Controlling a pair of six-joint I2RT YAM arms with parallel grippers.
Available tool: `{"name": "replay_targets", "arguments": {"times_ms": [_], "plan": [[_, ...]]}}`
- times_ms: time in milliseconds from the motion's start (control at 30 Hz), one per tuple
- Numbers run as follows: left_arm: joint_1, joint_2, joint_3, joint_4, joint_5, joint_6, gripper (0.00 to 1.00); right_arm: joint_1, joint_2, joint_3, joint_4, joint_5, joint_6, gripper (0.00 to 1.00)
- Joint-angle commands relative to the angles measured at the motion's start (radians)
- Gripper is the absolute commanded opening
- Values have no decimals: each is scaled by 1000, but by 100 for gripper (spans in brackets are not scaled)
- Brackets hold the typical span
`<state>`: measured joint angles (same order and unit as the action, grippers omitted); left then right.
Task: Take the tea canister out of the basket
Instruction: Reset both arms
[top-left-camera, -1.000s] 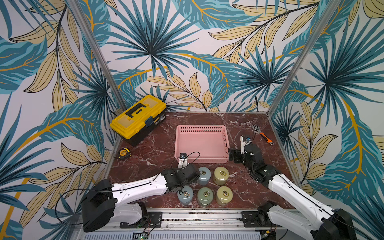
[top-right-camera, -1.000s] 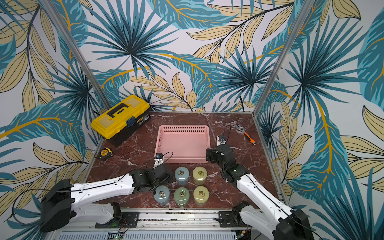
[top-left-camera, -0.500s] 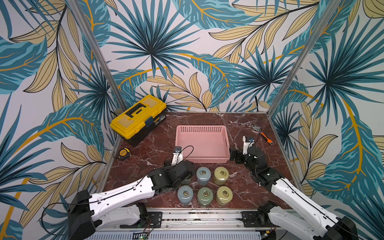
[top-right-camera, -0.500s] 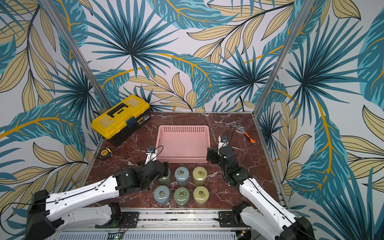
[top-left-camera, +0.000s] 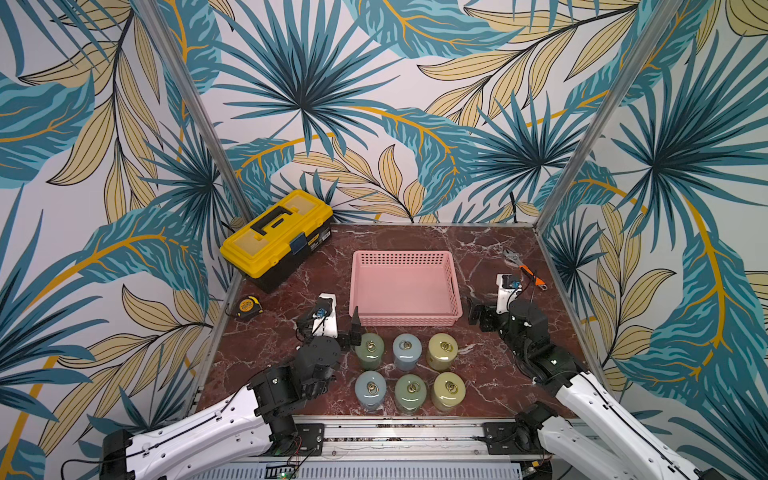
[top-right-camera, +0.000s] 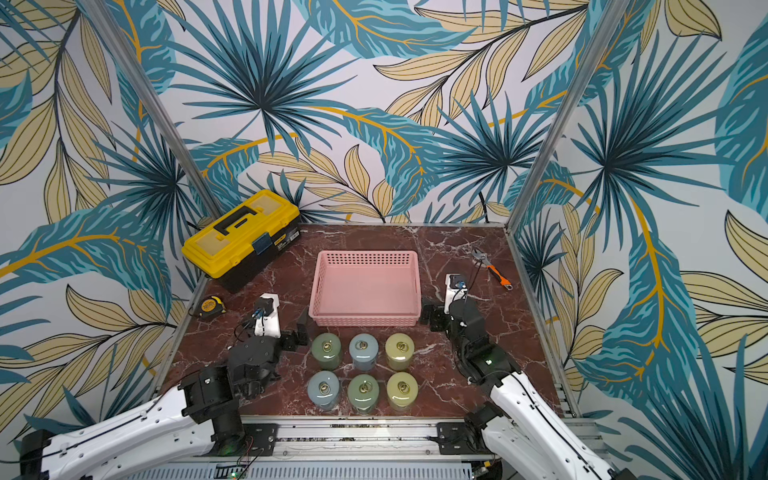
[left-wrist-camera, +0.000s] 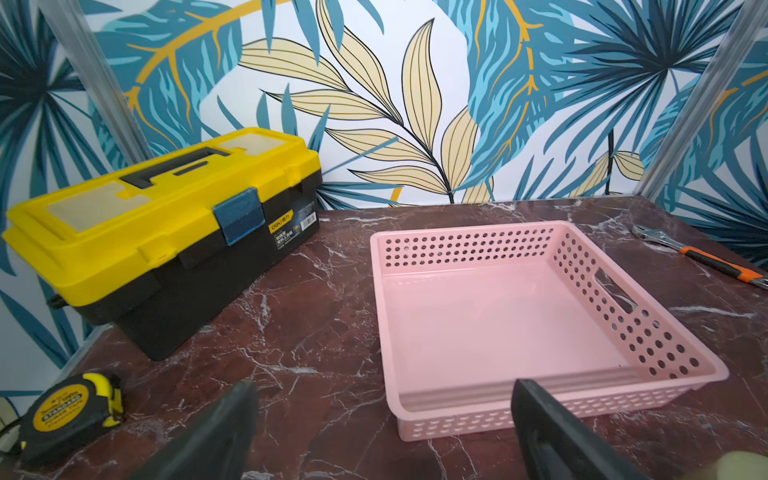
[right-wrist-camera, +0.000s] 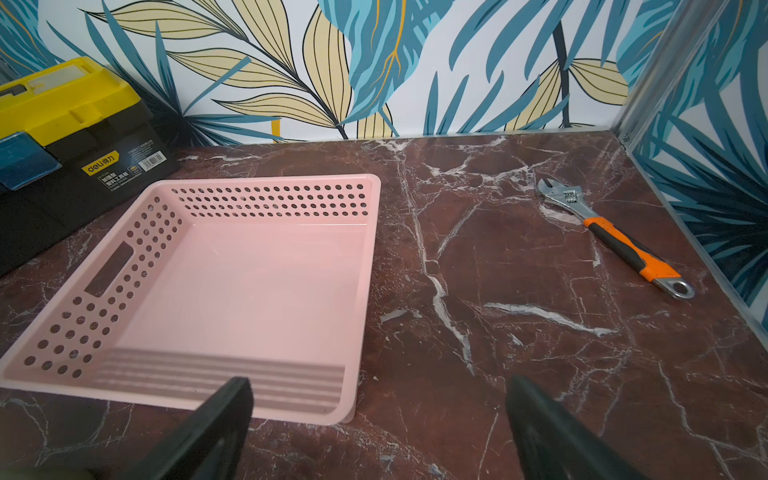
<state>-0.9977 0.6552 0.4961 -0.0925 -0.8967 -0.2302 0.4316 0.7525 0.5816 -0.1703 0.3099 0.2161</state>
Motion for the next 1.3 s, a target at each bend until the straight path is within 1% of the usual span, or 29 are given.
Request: {"name": "replay_targets", "arguments": {"times_ms": [0,67,167,267,333,500,600,733,800,867,933,1033,1133,1200,1267], "plan": [[44,-35,-61,205,-9,209,100,-4,-24,9,-38,14,-18,99],[80,-46,-92,259,14,268,100,-4,-26,9,-38,24,-17,99],[123,-49,-158,401,25,377,100,-4,-18,9,-38,100,8,99],[159,-47,-226,547,84,485,100,-4,-3,7,-38,146,-12,99],[186,-45,-260,613,106,517,100,-4,7,7,-38,168,-29,99],[282,-40,-290,635,174,503,100,-4,3,-31,11,200,-82,99],[373,-25,-301,645,244,479,100,-4,-5,-63,69,212,-125,99],[532,19,-297,618,362,383,100,-8,-2,-98,137,226,-157,99],[626,63,-303,627,448,325,100,-13,6,-120,182,219,-170,99],[735,136,-304,655,540,273,100,-23,23,-136,226,194,-182,99],[812,221,-311,723,602,254,100,-35,45,-138,244,187,-175,99],[878,368,-320,882,645,253,100,-55,76,-143,284,174,-180,99],[944,522,-311,1015,753,216,100,-85,99,-147,313,147,-183,99],[964,624,-303,1109,795,219,100,-108,117,-149,330,128,-181,99],[971,698,-298,1182,803,245,100,-134,133,-152,348,108,-179,99]]}}
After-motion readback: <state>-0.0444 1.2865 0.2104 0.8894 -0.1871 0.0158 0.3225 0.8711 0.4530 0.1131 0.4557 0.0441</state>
